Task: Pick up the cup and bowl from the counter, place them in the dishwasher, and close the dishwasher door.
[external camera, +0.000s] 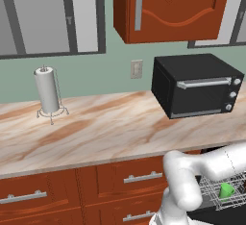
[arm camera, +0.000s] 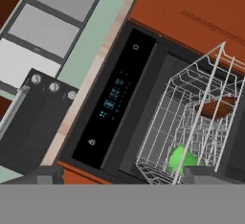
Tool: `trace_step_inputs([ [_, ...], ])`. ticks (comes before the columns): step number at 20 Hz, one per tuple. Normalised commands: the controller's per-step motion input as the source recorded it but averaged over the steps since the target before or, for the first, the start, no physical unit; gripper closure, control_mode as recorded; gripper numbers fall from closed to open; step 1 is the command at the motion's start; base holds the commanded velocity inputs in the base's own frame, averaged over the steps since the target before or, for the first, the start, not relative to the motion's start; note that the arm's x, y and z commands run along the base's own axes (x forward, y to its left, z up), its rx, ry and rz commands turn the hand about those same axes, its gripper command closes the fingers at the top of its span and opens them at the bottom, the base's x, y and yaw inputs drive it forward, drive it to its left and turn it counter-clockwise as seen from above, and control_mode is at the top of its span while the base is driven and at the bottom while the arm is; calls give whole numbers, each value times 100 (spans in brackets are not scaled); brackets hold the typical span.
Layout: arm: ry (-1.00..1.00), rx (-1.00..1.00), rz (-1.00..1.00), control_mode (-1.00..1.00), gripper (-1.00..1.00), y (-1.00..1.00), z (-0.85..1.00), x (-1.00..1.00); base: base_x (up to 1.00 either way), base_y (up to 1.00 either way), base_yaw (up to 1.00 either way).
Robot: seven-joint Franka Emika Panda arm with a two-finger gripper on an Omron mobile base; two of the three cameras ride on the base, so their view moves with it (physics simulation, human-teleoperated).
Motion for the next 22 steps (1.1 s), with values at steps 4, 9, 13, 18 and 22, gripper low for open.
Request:
trace_step_inputs([
  [4, 0, -2, 2, -100, -100, 39, -43, 0, 0, 0, 0],
  [9, 0, -3, 1, -100, -100, 36, -39, 5, 0, 0, 0],
  [13, 0, -3, 0, -100, -100, 17, -32, 28, 0, 0, 0],
  [18, 0, -5, 0, -100, -100, -12, -49, 51, 0, 0, 0],
  [22, 0, 0, 0, -100, -100, -38, -62, 59, 0, 0, 0],
])
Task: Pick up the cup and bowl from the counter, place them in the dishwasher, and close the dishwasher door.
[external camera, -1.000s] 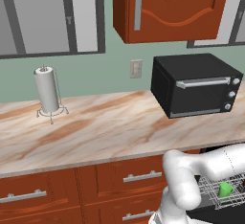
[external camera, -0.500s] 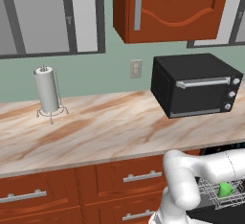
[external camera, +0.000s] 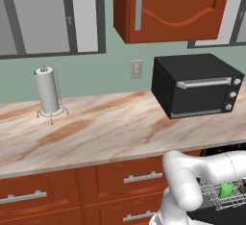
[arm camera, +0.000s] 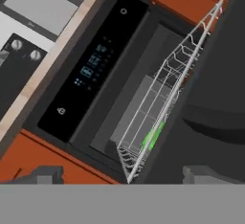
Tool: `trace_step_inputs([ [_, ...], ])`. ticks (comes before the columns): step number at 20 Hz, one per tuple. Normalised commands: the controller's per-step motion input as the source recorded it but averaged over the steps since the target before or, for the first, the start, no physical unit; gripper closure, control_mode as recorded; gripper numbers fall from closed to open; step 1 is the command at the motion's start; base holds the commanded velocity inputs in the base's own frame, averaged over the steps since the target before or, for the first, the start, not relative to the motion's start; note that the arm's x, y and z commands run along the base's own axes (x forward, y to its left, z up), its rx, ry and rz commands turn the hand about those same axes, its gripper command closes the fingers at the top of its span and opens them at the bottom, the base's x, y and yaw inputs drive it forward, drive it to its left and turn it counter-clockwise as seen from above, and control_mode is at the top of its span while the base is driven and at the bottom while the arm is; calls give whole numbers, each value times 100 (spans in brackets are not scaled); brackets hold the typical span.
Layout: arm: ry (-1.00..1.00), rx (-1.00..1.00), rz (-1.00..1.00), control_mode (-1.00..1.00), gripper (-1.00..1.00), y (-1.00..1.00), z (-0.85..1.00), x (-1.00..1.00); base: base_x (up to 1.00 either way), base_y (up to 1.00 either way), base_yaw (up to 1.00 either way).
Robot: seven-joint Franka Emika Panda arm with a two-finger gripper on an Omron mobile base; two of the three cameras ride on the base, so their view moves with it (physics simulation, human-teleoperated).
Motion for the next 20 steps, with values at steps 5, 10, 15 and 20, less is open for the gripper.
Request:
trace_step_inputs([
  [5, 0, -2, 0, -100, -100, -49, -58, 54, 0, 0, 0],
  [10, 0, -4, 0, -100, -100, -45, -66, 37, 0, 0, 0],
  [15, -15, 0, 1, -100, -100, -25, 11, 86, 0, 0, 0],
  [20, -30, 0, 0, -100, -100, -11, 32, 90, 0, 0, 0],
])
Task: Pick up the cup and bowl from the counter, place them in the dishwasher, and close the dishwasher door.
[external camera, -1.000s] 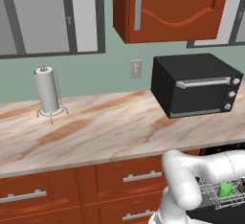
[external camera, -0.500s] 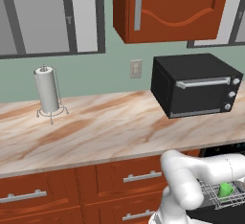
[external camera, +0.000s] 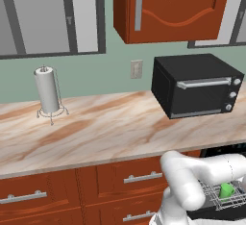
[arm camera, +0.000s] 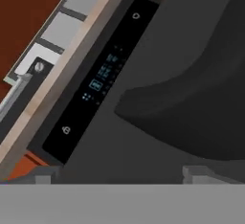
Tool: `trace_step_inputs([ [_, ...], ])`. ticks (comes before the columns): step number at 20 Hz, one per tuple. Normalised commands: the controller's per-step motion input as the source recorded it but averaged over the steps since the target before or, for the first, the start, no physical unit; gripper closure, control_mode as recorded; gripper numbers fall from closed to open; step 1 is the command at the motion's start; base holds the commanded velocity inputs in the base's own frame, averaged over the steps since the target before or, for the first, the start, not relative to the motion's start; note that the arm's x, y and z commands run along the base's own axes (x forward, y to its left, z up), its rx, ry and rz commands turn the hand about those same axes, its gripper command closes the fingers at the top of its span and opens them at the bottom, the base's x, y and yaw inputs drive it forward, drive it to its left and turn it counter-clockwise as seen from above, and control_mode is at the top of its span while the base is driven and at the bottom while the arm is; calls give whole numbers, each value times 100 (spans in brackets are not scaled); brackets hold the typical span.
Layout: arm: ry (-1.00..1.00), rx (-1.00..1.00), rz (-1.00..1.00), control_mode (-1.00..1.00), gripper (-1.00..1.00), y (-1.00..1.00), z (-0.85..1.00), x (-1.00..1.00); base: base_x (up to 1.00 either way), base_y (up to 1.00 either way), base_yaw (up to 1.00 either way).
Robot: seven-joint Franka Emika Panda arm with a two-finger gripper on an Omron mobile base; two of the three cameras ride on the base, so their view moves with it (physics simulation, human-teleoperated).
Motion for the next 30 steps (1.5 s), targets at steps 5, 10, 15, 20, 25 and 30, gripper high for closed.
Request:
trace_step_inputs([
  [5, -33, -1, 1, -100, -100, -9, 22, 92, 0, 0, 0],
  [10, -32, 0, 5, -100, -100, -14, 2, 85, 0, 0, 0],
  [15, -32, 0, 6, -100, -100, -22, 0, 76, 0, 0, 0],
  [20, -30, 0, 5, -100, -100, -31, 0, 79, 0, 0, 0],
  [25, -31, -1, 5, -100, -100, -39, 0, 67, 0, 0, 0],
  [30, -30, -4, 5, -100, -100, -42, 0, 58, 0, 0, 0],
])
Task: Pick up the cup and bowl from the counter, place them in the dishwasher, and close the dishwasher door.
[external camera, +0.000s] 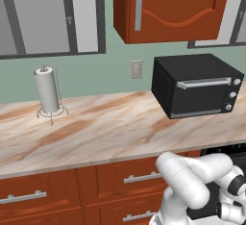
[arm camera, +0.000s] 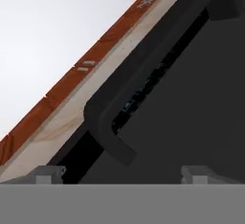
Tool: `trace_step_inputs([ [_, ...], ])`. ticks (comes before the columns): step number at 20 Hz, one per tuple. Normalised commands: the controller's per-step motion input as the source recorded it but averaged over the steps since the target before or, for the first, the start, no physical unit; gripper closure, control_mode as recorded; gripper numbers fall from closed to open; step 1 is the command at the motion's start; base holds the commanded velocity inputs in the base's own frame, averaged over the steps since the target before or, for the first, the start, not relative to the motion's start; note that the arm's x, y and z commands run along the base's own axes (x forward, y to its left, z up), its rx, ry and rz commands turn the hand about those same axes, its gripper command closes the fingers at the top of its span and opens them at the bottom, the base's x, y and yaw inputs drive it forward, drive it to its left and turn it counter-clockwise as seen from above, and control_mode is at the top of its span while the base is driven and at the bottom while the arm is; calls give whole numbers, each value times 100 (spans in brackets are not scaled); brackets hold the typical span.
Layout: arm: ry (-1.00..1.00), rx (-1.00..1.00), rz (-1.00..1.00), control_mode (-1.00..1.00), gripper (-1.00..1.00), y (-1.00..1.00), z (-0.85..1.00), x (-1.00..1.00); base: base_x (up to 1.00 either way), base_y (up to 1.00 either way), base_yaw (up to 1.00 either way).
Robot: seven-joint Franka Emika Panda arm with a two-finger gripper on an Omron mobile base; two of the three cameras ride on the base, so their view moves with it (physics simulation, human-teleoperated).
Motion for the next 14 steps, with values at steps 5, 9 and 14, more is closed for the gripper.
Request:
trace_step_inputs([
  [5, -4, -2, 11, -100, -100, -67, -7, 47, 0, 0, 0],
  [9, 8, 0, 19, -100, -100, -70, -29, 46, 0, 0, 0],
  [14, 20, 0, 22, -100, -100, -44, -62, 97, 0, 0, 0],
])
